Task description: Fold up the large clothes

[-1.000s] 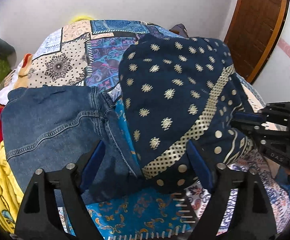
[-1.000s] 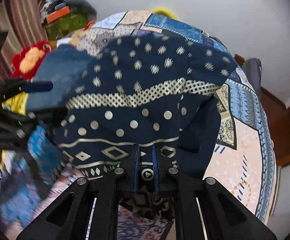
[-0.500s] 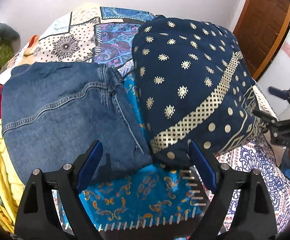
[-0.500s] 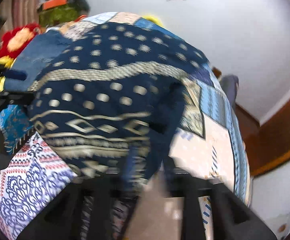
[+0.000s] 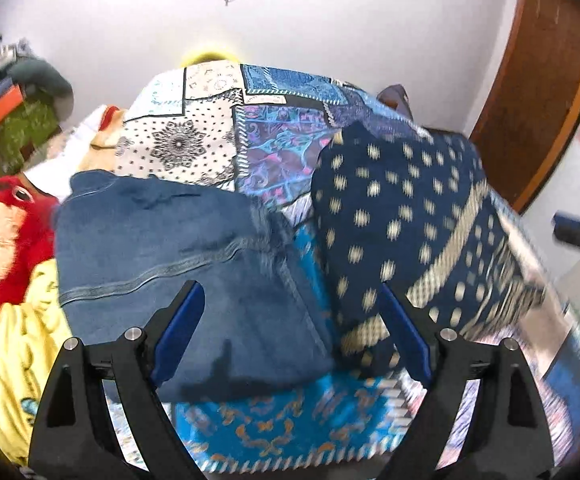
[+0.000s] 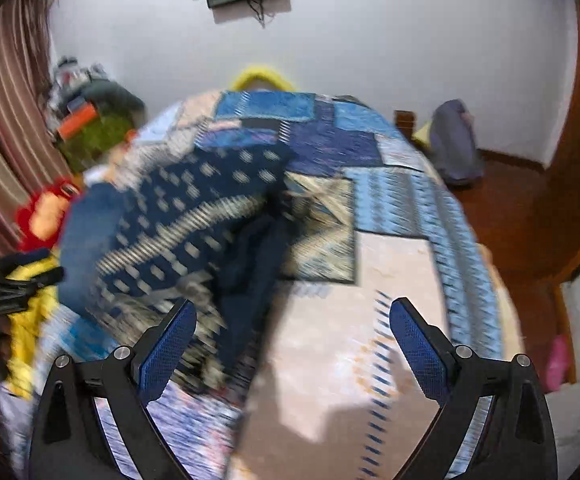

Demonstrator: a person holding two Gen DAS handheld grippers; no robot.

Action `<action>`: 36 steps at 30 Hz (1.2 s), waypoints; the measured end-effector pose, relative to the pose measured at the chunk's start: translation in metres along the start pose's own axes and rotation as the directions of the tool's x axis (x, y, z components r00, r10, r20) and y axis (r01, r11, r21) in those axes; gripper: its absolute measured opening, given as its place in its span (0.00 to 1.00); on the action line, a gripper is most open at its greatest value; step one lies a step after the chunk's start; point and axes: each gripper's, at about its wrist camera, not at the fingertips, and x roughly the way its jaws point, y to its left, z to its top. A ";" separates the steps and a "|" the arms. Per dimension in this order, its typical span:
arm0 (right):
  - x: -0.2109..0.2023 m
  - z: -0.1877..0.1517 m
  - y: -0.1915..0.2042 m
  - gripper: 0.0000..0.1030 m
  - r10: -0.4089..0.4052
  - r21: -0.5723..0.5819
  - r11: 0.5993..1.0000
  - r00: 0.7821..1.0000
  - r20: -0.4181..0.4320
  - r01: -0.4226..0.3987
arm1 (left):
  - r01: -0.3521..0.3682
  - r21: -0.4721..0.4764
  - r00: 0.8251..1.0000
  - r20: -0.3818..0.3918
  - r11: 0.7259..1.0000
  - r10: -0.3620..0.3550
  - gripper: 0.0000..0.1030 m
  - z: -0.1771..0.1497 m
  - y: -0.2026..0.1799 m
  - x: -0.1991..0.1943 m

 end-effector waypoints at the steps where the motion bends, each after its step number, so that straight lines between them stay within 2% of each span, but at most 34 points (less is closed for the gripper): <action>1: 0.004 0.004 0.004 0.94 0.025 0.010 1.000 1.000 -0.010 -0.025 | 0.034 -0.017 0.999 -0.028 0.999 -0.034 0.87 0.007 0.001 0.008; 3: 0.019 0.011 0.011 0.94 0.075 0.027 0.997 0.996 -0.043 -0.073 | 0.120 -0.046 0.990 -0.075 0.992 -0.123 0.87 0.019 0.001 0.025; 6: 0.050 0.019 0.017 0.94 0.134 0.057 0.990 0.985 -0.112 -0.128 | 0.221 -0.097 0.964 -0.127 0.970 -0.233 0.87 0.028 0.000 0.052; 9: 0.085 0.022 0.017 0.94 0.163 0.079 0.985 0.970 -0.177 -0.151 | 0.283 -0.165 0.937 -0.163 0.945 -0.309 0.87 0.034 0.001 0.083; 12: 0.117 0.027 0.011 0.94 0.202 0.111 0.977 0.956 -0.214 -0.182 | 0.369 -0.271 0.893 -0.159 0.889 -0.420 0.87 0.040 0.010 0.109; 14: 0.133 0.030 0.005 0.94 0.256 0.151 0.962 0.939 -0.230 -0.225 | 0.401 -0.320 0.873 -0.153 0.859 -0.464 0.88 0.043 0.015 0.123; 15: 0.143 0.032 0.003 0.94 0.297 0.181 0.949 0.923 -0.244 -0.258 | 0.411 -0.338 0.864 -0.152 0.847 -0.480 0.89 0.045 0.016 0.131; 17: 0.157 0.036 0.002 0.94 0.350 0.209 0.931 0.898 -0.268 -0.300 | 0.423 -0.358 0.851 -0.159 0.832 -0.501 0.92 0.049 0.014 0.143; 22: 0.175 0.047 0.008 0.95 0.373 0.222 0.921 0.891 -0.260 -0.320 | 0.472 -0.383 0.804 -0.181 0.794 -0.566 0.93 0.053 0.001 0.166; 23: 0.176 0.048 0.009 0.94 0.374 0.225 0.920 0.891 -0.258 -0.321 | 0.468 -0.380 0.809 -0.179 0.798 -0.559 0.92 0.054 0.000 0.166; 24: 0.176 0.049 0.009 0.90 0.376 0.228 0.918 0.892 -0.252 -0.323 | 0.463 -0.371 0.817 -0.174 0.805 -0.550 0.86 0.055 -0.002 0.164; 26: 0.174 0.050 0.009 0.75 0.383 0.231 0.915 0.892 -0.239 -0.331 | 0.454 -0.346 0.832 -0.167 0.821 -0.530 0.76 0.057 -0.005 0.158; 28: 0.169 0.050 0.005 0.50 0.395 0.247 0.907 0.891 -0.223 -0.340 | 0.462 -0.331 0.836 -0.148 0.823 -0.529 0.65 0.057 -0.006 0.148; 30: 0.161 0.052 0.005 0.39 0.415 0.251 0.898 0.885 -0.210 -0.361 | 0.467 -0.317 0.839 -0.135 0.826 -0.526 0.60 0.060 -0.007 0.138; 32: 0.152 0.056 0.014 0.33 0.393 0.212 0.912 0.895 -0.211 -0.351 | 0.461 -0.281 0.852 -0.124 0.842 -0.508 0.56 0.064 -0.011 0.121; 33: 0.145 0.059 0.022 0.32 0.370 0.180 0.924 0.905 -0.209 -0.337 | 0.457 -0.259 0.860 -0.116 0.851 -0.498 0.55 0.067 -0.012 0.111; 36: 0.128 0.068 0.038 0.31 0.352 0.141 0.934 0.915 -0.197 -0.328 | 0.444 -0.200 0.882 -0.077 0.874 -0.465 0.54 0.075 -0.009 0.077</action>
